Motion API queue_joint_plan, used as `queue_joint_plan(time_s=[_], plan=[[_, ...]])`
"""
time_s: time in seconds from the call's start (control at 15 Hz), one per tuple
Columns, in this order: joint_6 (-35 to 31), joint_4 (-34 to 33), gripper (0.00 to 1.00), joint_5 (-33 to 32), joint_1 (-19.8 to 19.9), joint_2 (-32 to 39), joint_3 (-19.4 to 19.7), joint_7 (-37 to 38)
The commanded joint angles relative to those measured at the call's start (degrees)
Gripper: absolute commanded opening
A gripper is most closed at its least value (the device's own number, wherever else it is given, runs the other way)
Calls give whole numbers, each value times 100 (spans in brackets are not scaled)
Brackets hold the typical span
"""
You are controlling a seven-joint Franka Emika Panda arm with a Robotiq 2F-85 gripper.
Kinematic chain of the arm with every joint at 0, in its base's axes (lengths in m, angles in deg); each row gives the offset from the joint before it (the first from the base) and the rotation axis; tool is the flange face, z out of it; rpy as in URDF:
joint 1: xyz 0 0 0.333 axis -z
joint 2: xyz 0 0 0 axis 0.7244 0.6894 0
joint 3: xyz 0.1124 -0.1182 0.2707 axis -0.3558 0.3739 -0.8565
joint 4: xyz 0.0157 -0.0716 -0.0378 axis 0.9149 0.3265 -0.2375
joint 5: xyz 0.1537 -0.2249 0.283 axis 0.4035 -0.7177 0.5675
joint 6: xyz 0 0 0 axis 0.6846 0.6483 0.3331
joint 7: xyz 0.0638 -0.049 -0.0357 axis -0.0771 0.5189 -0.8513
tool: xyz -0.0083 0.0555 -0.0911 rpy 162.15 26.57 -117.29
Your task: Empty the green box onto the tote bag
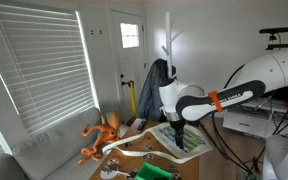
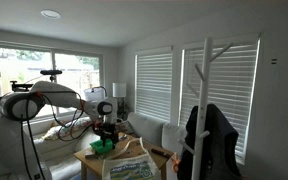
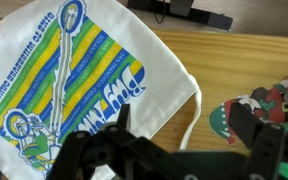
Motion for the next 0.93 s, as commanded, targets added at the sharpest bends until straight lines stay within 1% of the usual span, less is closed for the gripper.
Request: queue_joint_plan(time_s=[0.0, 0.67, 0.73, 0.87], plan=[[12, -9, 100, -20, -75, 5, 66, 20], [12, -9, 100, -20, -75, 5, 66, 20], [-80, -62, 100, -147, -104, 73, -12, 59], [-483, -234, 100, -481, -229, 321, -135, -215]])
